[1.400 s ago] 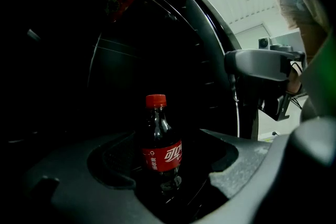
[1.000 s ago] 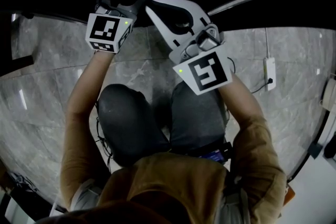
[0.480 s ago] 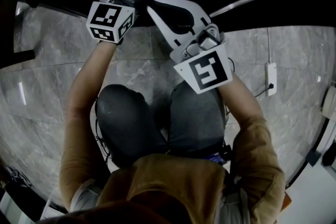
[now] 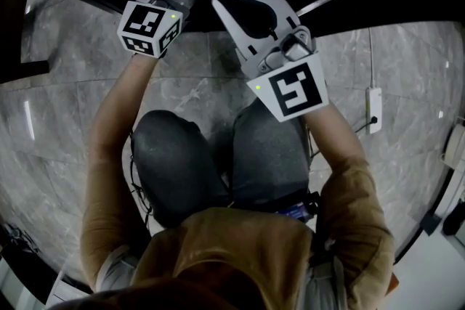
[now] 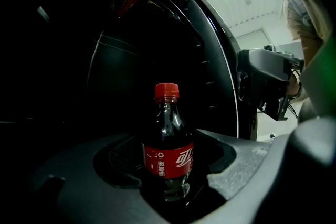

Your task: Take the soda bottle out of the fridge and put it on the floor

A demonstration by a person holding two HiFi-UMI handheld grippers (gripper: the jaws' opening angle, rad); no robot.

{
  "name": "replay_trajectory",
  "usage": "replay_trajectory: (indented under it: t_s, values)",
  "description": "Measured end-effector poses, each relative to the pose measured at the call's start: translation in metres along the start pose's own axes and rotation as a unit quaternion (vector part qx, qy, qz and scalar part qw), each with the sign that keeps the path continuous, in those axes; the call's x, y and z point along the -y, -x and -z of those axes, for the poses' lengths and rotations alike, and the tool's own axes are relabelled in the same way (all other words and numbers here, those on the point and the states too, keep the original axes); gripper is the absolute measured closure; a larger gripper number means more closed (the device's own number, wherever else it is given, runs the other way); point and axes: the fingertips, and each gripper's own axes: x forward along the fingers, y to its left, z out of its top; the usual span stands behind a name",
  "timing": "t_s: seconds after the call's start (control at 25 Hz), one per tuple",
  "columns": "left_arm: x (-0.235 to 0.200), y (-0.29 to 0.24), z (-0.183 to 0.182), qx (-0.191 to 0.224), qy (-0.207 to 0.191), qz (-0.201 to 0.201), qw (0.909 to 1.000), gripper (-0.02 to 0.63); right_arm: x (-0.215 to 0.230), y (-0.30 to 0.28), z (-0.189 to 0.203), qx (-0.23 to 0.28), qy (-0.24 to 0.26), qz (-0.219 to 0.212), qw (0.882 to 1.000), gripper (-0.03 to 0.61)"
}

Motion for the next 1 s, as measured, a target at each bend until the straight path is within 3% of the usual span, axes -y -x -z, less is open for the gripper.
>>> replay_trajectory:
  t_s: [0.32, 0.56, 1.0]
  values:
    - [0.011, 0.026, -0.009, 0.013, 0.007, 0.018, 0.9997, 0.312, -0.02, -0.006, 0.0, 0.001, -0.001, -0.016, 1.0, 0.577]
    - [0.036, 0.045, -0.017, 0.033, 0.006, 0.063, 0.9975, 0.311, -0.02, -0.007, -0.001, 0.006, -0.002, -0.017, 1.0, 0.577]
    - [0.053, 0.083, 0.018, 0.016, 0.043, 0.086, 0.9953, 0.313, -0.025, -0.014, 0.017, 0.008, -0.009, -0.021, 1.0, 0.577]
